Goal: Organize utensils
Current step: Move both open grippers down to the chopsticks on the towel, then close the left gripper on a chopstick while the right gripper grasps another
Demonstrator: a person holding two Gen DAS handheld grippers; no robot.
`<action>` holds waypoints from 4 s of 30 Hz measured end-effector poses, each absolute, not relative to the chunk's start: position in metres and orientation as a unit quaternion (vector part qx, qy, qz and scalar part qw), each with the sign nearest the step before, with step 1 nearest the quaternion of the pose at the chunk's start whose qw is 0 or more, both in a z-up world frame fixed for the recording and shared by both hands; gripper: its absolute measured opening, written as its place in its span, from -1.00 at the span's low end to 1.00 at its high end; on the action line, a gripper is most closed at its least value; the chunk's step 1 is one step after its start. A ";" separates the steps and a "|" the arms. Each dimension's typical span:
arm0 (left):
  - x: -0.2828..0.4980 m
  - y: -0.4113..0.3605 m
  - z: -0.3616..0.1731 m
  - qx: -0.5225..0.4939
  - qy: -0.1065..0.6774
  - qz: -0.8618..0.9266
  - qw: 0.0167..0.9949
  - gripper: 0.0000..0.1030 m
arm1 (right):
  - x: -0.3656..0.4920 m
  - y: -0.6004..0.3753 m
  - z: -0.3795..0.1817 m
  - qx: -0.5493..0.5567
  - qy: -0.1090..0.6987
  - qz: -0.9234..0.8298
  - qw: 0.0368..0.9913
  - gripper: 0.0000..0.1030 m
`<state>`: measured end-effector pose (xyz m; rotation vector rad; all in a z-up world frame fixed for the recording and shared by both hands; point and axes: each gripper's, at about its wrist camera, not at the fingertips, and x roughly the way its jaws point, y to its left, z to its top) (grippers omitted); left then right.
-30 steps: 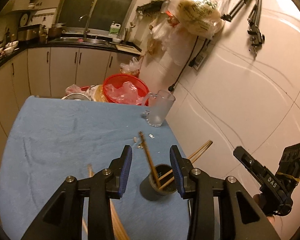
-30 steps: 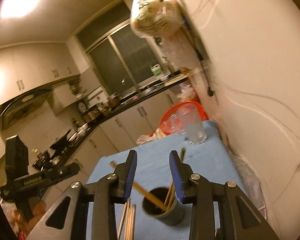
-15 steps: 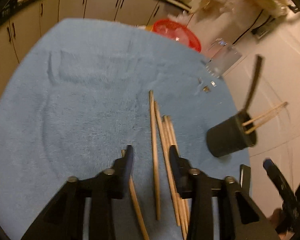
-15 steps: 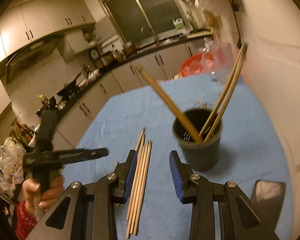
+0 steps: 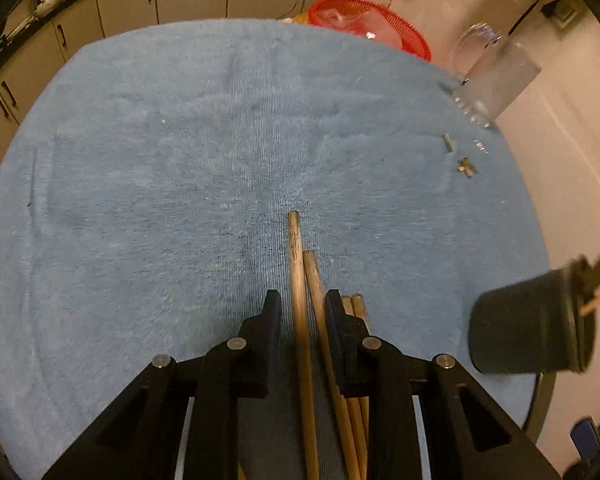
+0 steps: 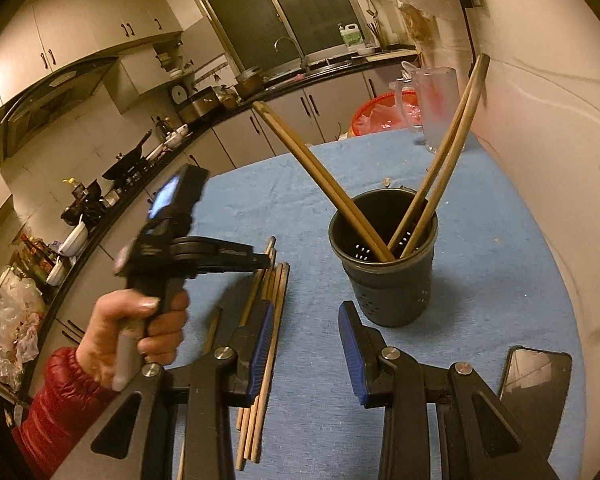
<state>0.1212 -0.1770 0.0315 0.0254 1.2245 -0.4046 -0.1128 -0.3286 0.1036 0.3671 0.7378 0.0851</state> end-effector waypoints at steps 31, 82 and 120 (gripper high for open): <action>0.074 0.041 0.020 -0.160 0.515 -0.213 0.814 -0.73 | 0.017 -0.247 0.020 0.086 0.525 -0.014 0.847 -0.51; 0.063 0.045 0.025 -0.152 0.502 -0.228 0.820 -0.73 | -0.009 -0.266 0.021 0.052 0.536 0.007 0.843 -0.66; 0.085 -0.028 0.037 -0.048 0.572 -0.138 0.807 -0.71 | -0.073 -0.291 0.085 0.121 0.435 0.033 0.892 -0.86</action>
